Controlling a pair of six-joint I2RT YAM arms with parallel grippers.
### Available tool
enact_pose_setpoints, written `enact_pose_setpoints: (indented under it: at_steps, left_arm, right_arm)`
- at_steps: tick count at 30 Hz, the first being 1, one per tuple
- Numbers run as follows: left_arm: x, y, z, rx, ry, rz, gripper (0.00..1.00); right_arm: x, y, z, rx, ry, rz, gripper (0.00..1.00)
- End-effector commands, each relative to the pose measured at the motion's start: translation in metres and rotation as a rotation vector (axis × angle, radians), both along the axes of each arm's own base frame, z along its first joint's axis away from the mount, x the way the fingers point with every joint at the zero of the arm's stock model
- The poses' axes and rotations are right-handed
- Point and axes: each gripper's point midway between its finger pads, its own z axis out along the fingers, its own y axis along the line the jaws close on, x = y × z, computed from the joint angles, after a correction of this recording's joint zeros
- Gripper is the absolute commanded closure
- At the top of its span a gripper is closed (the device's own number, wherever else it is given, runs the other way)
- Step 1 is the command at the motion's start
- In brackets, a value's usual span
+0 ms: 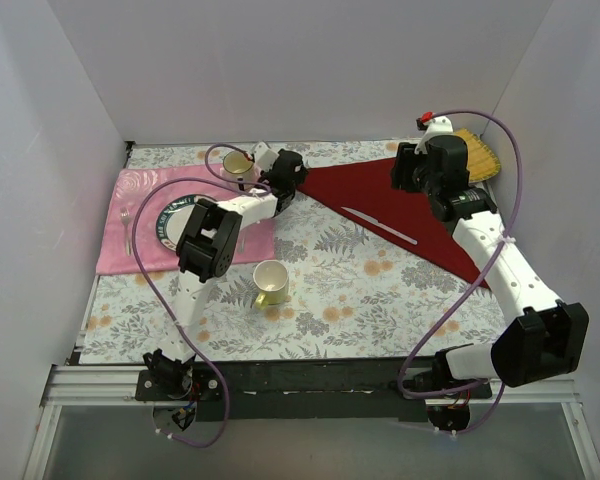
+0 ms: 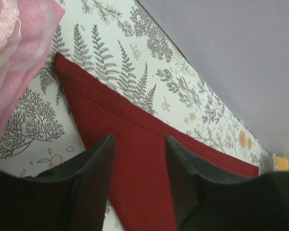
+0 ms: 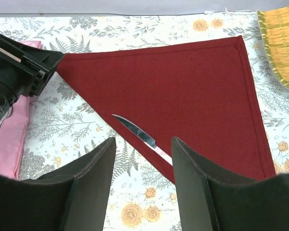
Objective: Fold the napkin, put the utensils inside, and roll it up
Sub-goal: Fold the napkin
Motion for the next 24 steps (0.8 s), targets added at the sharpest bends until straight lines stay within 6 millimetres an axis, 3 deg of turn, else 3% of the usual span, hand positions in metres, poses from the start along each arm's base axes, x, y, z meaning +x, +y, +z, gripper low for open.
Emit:
enact_pose_setpoints:
  at_steps: [1,11,18,24]
  left_arm:
    - [-0.003,0.024,0.039,-0.098,0.017,0.099,0.51]
    - [0.005,0.063,-0.021,-0.251,0.221,0.246,0.55]
    - [0.015,0.06,-0.037,-0.262,0.228,0.222,0.59]
    - [0.015,0.054,-0.038,-0.243,0.228,0.191,0.62]
  right_arm:
    - [-0.01,-0.005,0.016,0.019,-0.037,-0.015,0.43]
    - [-0.011,-0.008,0.019,0.012,-0.048,-0.02,0.43]
    - [-0.008,-0.008,0.017,0.007,-0.049,-0.02,0.43]
    - [-0.007,-0.005,0.012,0.007,-0.04,-0.013,0.43]
